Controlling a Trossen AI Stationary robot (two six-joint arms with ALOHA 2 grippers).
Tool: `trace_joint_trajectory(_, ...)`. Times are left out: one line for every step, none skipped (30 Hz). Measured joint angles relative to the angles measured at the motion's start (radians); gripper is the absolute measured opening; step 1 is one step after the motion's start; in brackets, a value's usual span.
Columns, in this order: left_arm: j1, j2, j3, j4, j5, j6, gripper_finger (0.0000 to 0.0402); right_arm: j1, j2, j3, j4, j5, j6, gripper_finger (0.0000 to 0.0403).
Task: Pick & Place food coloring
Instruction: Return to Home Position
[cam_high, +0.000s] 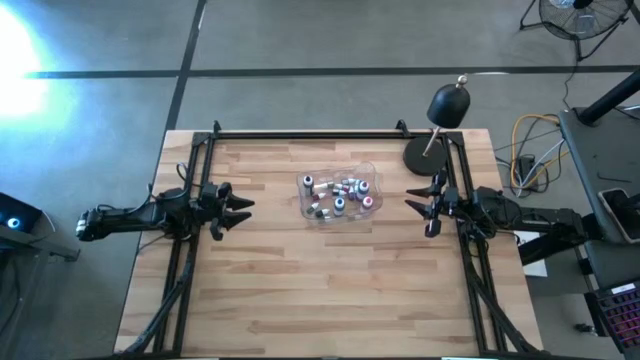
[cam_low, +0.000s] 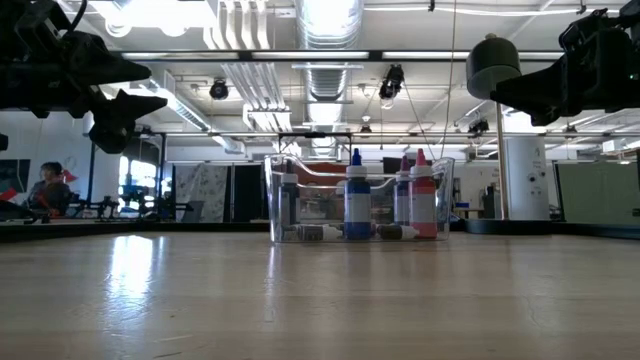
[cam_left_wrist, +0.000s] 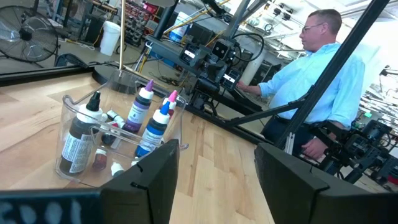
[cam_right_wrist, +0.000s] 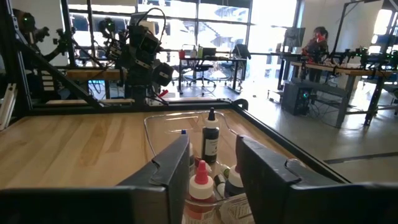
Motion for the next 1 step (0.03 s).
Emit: trace_joint_trajectory(0.0,0.0,0.0,0.0,0.0,0.0,0.0186,0.0,0.0,0.0,0.0,0.0,0.0,0.0124)
